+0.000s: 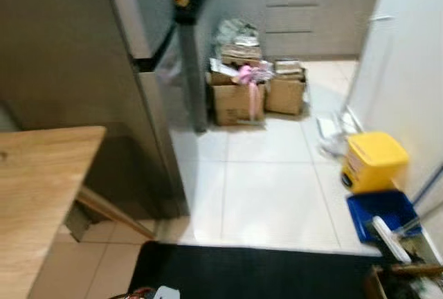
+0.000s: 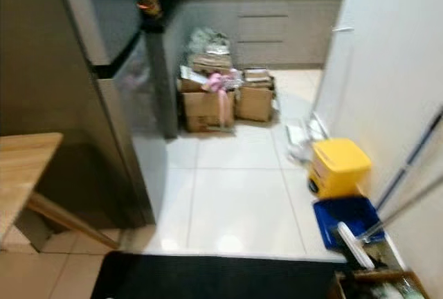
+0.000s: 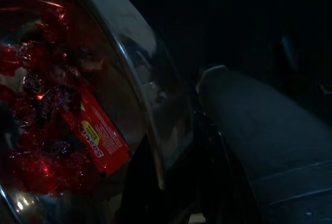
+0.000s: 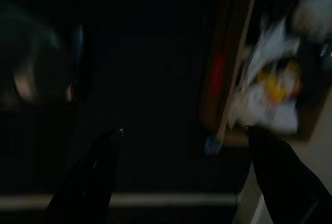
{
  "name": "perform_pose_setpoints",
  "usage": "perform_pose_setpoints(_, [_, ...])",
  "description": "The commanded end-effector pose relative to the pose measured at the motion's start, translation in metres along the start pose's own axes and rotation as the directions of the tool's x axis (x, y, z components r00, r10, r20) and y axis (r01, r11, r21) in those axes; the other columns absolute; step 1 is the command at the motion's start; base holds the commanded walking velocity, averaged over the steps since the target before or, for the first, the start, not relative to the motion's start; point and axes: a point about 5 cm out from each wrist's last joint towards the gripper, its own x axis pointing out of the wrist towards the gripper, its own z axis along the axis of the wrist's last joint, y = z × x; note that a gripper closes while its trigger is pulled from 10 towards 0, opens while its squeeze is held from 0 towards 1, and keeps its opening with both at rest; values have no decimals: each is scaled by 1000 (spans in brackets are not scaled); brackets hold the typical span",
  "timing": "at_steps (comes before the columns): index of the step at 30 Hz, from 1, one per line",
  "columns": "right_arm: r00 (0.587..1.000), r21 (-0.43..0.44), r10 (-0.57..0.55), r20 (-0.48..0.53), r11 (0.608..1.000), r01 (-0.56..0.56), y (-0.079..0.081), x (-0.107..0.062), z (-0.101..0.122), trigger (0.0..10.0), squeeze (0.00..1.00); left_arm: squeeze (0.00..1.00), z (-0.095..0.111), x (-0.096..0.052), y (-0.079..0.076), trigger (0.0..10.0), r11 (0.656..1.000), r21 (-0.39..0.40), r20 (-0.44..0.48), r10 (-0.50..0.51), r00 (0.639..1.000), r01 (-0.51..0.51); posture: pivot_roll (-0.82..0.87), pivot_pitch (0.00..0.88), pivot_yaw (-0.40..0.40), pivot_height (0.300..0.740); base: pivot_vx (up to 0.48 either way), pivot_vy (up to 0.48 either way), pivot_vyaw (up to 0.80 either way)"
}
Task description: Restocking fridge
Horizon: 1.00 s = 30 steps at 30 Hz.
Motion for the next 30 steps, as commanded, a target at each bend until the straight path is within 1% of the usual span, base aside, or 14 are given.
perform_pose_setpoints(1, [999,3,17,-28,1000,-16,7,-1,-9,10000,0,0,-27,-4,-7,10000,1000,-2,-106,-23,994,23,-107,0,31,740,300,0,0])
perform_pose_setpoints(30, [1000,2,22,-22,1000,-22,8,-1,-7,10000,0,0,-28,-4,-10,10000,1000,-5,-107,-27,994,27,-107,0,28,740,297,0,0])
